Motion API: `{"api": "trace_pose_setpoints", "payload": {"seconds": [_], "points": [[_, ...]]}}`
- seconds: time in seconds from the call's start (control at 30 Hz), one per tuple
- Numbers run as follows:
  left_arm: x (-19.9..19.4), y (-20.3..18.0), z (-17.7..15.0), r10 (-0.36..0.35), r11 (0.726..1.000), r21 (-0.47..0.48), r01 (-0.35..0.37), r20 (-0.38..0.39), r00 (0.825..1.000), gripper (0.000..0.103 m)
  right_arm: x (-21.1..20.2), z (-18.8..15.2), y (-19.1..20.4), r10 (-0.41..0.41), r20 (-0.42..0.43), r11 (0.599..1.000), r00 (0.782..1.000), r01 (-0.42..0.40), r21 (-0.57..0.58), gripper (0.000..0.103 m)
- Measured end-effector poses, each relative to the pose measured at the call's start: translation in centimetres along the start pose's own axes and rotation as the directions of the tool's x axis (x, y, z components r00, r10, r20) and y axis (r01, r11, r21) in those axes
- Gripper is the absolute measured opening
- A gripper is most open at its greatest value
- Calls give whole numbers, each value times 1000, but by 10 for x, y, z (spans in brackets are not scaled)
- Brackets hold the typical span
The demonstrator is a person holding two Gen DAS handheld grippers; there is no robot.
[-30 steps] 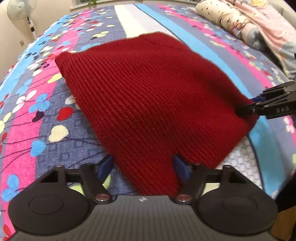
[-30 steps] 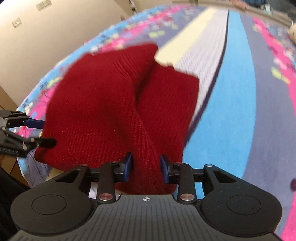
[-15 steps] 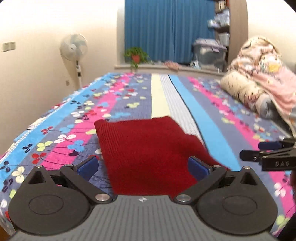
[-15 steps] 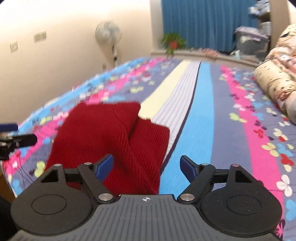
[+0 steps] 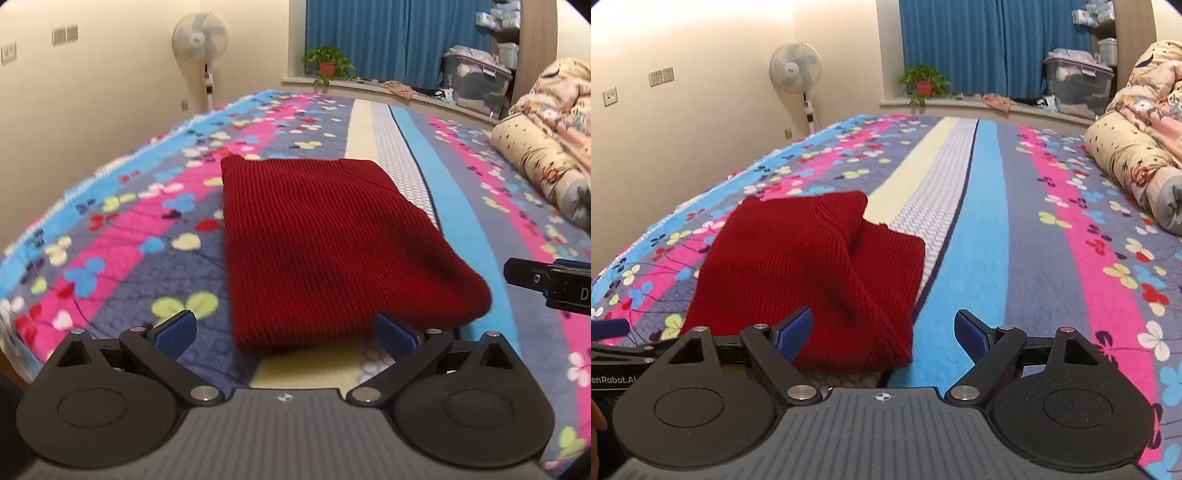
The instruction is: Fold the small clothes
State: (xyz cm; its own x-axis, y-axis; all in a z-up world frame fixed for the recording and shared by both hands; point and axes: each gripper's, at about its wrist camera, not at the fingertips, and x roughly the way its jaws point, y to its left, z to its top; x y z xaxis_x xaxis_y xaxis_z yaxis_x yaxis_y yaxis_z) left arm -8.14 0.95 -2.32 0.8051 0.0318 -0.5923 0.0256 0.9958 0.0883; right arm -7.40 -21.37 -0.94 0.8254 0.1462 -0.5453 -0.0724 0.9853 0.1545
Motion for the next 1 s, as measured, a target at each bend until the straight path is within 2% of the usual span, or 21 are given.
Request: {"api": "trace_pose_setpoints", "payload": {"seconds": [0.2,1.0], "points": [[7,0,3,-11,1000,-19,11,-21,1000,103,5,-1,1,-11,-9,1000,1000,11,-5,85],[10,8,7,-25,998,-60,25,-4,1000,103,17,0,36,65,-15,993,998,-67,-101,85]]}}
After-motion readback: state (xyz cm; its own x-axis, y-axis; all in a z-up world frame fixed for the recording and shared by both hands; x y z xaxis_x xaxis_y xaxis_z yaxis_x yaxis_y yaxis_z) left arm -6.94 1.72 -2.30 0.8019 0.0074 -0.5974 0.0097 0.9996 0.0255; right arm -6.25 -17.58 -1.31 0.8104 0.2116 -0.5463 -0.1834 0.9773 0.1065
